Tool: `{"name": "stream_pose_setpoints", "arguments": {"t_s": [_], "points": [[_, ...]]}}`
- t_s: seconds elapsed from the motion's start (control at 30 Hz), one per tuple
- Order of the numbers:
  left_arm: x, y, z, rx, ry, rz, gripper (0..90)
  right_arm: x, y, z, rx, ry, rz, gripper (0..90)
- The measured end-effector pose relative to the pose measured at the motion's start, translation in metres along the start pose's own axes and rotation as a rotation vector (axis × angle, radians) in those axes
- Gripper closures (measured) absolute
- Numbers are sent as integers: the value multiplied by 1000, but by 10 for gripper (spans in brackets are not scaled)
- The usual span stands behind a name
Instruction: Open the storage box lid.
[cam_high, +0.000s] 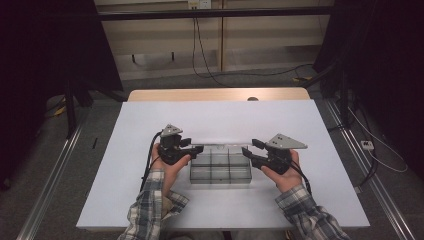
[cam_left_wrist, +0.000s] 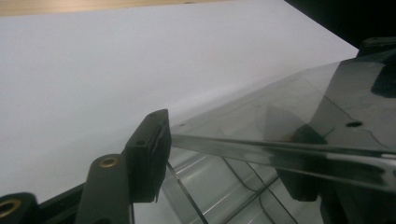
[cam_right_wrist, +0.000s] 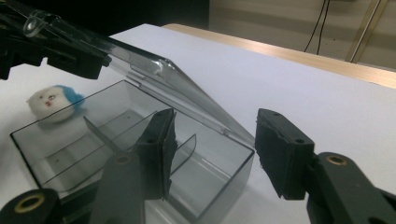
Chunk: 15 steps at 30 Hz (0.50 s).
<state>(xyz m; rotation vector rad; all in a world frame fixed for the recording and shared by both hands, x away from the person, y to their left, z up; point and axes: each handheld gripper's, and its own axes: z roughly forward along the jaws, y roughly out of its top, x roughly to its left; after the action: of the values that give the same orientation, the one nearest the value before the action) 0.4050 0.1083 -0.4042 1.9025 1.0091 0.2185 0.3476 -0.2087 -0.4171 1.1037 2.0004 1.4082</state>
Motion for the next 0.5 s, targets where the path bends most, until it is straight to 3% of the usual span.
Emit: {"name": "stream_pose_setpoints", "arguments": {"t_s": [0.3,0.5], "points": [[3,6,1,-22,-3,-3,435,-2,5,13,2,1,17,500],[5,9,2,-19,-4,7,448,-6,7,21,-6,-4,17,560]]}}
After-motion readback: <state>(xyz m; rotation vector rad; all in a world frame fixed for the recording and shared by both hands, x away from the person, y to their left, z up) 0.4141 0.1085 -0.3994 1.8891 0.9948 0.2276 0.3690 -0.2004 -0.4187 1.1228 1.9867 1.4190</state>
